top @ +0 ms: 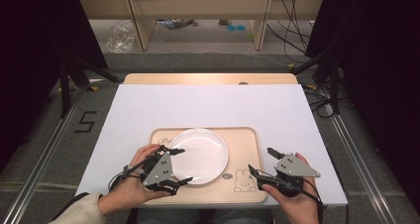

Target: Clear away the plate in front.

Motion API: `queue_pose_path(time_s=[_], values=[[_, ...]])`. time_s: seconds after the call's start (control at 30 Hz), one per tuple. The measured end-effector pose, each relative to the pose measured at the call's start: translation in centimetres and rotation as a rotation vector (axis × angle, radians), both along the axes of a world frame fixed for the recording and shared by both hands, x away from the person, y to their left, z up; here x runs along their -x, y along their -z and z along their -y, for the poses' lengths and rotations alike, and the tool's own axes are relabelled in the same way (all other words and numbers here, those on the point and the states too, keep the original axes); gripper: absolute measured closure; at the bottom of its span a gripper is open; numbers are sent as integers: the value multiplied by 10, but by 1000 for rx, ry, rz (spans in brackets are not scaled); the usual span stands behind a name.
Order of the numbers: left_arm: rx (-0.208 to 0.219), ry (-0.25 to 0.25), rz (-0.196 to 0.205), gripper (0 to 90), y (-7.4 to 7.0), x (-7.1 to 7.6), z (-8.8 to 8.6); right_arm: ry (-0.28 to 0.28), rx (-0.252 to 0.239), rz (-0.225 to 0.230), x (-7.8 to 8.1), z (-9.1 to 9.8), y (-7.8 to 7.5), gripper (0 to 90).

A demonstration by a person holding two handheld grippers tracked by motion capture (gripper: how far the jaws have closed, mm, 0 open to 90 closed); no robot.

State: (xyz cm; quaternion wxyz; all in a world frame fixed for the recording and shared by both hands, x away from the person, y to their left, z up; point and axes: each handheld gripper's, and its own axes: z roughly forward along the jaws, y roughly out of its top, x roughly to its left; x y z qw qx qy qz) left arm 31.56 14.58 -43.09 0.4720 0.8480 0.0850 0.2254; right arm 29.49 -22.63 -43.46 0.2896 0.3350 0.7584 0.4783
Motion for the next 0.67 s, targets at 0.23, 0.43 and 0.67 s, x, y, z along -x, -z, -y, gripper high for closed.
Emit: queue_pose_path(time_s=[0.23, 0.43, 0.67], values=[[84, -24, 20, 158, -4, 2, -15, -13, -13, 13, 2, 1, -3, 214], [136, -46, 39, 158, -7, -2, -24, -19, -30, 29, 3, 0, -4, 214], [153, -65, -17, 168, -3, -9, -25, -15, -27, 32, 3, 1, -4, 212]])
